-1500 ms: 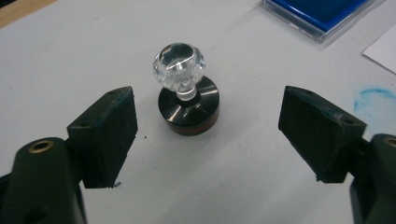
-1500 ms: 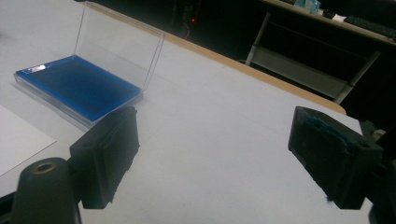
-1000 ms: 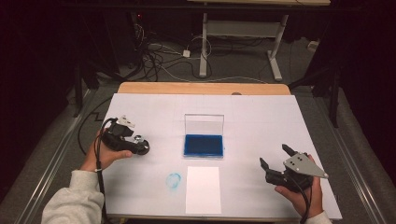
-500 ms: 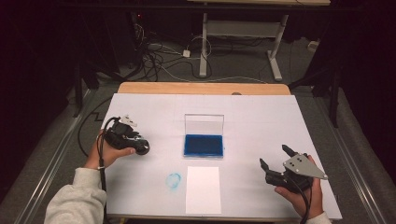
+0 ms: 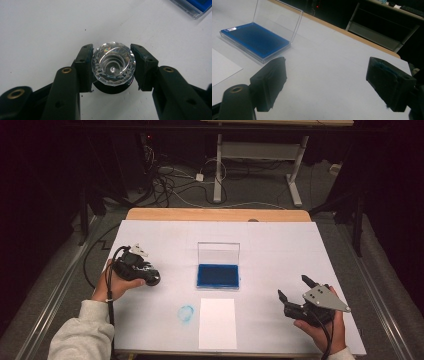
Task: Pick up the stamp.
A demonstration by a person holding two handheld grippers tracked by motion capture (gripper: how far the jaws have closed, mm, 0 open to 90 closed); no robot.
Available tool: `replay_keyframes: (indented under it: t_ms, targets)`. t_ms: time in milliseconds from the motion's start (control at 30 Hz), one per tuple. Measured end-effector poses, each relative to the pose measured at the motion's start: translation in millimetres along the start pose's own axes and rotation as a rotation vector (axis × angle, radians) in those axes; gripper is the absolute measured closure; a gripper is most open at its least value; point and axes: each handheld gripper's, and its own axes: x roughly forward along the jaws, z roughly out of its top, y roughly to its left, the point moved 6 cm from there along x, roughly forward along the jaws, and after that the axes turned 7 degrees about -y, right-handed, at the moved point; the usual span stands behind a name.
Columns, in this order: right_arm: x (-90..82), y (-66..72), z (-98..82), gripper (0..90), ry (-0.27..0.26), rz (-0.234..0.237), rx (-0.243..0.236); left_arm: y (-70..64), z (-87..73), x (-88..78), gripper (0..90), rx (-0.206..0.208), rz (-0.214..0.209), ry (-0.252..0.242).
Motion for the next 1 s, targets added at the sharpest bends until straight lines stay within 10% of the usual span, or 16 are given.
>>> replay_keyframes:
  t_ms: [1000]
  targets:
    - [3.3, 1.3, 2.2, 16.1, -0.001, 0.011, -0.006, -7.3, -5.7, -14.8, 54.9, 0.004, 0.055, -0.090]
